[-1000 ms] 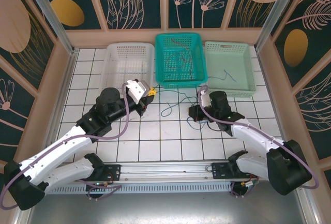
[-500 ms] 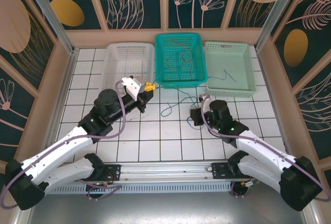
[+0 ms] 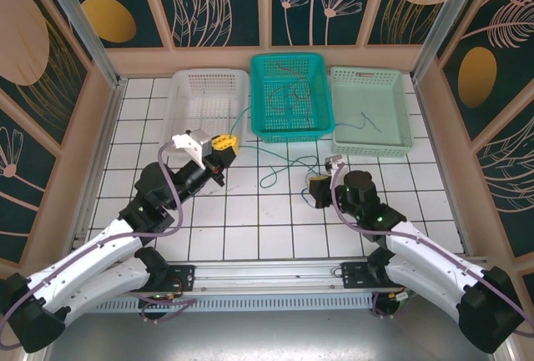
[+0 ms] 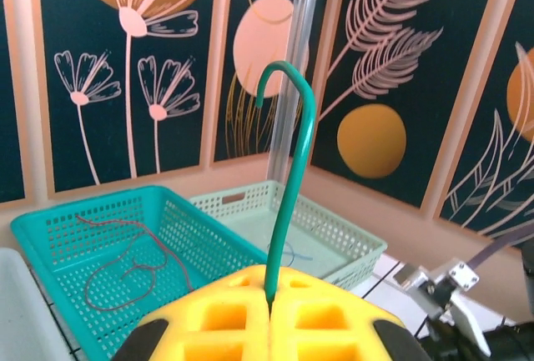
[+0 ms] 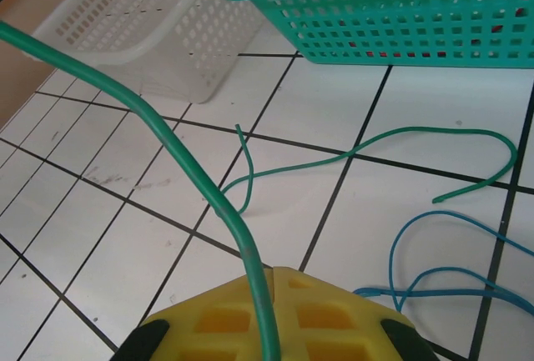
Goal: Untangle the cables
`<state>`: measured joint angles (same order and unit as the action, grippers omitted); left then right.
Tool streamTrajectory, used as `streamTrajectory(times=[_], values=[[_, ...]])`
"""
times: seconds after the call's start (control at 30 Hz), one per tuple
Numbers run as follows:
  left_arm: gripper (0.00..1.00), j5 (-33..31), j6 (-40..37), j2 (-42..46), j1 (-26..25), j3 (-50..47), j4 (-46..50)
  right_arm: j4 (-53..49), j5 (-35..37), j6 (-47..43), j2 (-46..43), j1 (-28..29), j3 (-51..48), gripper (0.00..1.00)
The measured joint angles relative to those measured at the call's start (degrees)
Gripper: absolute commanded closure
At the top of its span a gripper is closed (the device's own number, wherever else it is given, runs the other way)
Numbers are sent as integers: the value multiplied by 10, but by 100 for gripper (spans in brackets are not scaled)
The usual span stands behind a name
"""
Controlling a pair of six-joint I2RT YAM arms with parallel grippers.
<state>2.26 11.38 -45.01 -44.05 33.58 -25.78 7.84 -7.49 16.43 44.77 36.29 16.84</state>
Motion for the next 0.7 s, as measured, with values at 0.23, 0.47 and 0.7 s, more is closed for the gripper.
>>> streamTrajectory(times=[0.23,0.47,0.7], values=[[100,-1,38,-14,0,-7,-72,36,-1,0,10,36,-9,100],[100,-38,47,-15,0,-21,-134,88,-19,6,67,93,-10,100],[100,-78,49,-1,0,-54,-167,118,-20,6,142,152,-6,100]])
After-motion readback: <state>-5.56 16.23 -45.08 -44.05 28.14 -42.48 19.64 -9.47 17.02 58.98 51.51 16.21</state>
